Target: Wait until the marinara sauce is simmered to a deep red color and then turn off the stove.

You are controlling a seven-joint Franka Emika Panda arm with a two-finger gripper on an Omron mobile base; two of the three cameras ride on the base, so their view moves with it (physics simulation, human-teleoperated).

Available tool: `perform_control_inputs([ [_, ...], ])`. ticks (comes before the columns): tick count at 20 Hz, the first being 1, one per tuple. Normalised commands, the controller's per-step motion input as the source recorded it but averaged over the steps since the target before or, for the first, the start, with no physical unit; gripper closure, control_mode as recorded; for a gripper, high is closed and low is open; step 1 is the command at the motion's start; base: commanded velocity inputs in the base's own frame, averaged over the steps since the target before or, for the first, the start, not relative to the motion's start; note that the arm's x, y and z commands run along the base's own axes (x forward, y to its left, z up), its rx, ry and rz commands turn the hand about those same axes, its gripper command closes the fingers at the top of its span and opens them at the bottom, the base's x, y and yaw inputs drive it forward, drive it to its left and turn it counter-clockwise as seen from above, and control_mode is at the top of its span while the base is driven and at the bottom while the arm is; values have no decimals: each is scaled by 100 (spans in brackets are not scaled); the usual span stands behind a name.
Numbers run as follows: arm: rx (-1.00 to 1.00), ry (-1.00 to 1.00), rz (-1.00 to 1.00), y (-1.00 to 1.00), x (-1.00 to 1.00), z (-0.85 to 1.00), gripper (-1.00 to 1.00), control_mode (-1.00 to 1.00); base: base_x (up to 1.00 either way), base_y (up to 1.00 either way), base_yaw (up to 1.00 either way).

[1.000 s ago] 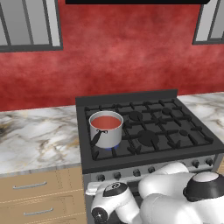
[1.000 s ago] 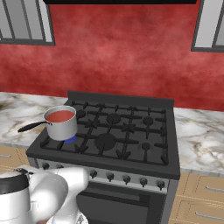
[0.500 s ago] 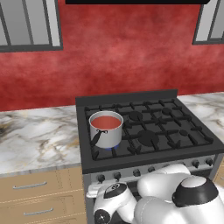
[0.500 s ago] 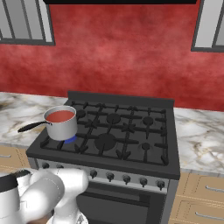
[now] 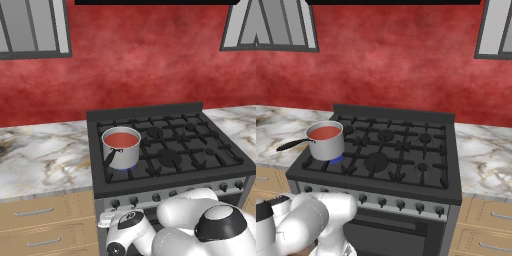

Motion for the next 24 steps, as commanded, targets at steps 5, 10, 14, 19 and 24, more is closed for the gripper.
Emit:
perform_control_inputs([
  [5,0,-5,0,0,0,8,-100,-100,0,0,0],
  [10,0,-4,0,0,0,16,-100,-100,0,0,0],
  [14,0,0,0,0,0,6,-100,-100,0,0,0],
  [19,0,0,0,0,2,0,-100,-100,0,0,0],
  [24,0,0,2,0,8,0,-100,-100,0,0,0],
])
